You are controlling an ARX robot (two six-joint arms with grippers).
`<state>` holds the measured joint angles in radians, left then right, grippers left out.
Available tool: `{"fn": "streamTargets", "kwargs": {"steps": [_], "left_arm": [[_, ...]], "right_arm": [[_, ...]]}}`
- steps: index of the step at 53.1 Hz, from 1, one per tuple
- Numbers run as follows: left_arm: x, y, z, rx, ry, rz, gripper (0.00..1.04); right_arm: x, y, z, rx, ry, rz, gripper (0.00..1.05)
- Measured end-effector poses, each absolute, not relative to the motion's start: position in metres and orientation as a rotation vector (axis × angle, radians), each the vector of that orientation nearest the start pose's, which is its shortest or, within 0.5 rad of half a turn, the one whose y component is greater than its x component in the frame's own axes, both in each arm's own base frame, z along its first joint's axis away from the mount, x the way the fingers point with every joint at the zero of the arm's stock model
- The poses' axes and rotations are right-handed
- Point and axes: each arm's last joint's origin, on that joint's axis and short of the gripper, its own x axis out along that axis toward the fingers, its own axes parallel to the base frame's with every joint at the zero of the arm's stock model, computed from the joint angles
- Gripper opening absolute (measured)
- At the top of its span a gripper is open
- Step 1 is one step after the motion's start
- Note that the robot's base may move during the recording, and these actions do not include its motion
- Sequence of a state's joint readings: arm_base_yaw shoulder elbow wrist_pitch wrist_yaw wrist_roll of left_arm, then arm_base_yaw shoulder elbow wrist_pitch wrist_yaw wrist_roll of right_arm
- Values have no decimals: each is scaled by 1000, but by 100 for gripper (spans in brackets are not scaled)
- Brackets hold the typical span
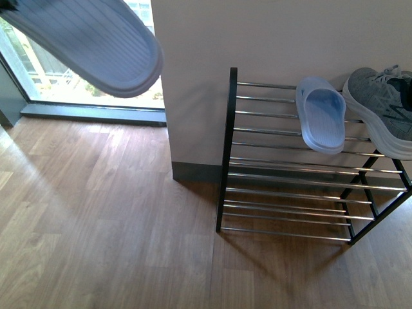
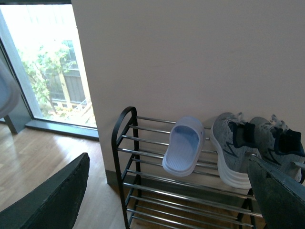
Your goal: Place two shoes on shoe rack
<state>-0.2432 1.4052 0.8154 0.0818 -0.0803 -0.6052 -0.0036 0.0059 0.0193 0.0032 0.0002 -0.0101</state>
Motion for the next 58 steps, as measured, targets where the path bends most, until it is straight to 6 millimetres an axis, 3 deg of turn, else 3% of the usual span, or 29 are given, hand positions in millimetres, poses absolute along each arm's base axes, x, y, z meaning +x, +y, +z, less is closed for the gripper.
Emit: {"fn": "streamTargets", "kwargs": {"steps": [15, 26, 37, 44, 58], "left_arm": [[392, -93, 204, -490, 757, -275, 3], [459, -131, 181, -496, 835, -482, 3], [491, -182, 164, -413, 953, -611, 3], [507, -199, 154, -348, 1009, -659, 3], [534, -205, 122, -265, 1103, -684, 3]], "right_arm": [[97, 0, 170, -10, -17, -4, 95], [97, 0, 170, -10, -17, -4, 96], [97, 0, 170, -10, -17, -4, 95], [97, 0, 170, -10, -17, -4, 95], [97, 0, 170, -10, -17, -4, 95]]}}
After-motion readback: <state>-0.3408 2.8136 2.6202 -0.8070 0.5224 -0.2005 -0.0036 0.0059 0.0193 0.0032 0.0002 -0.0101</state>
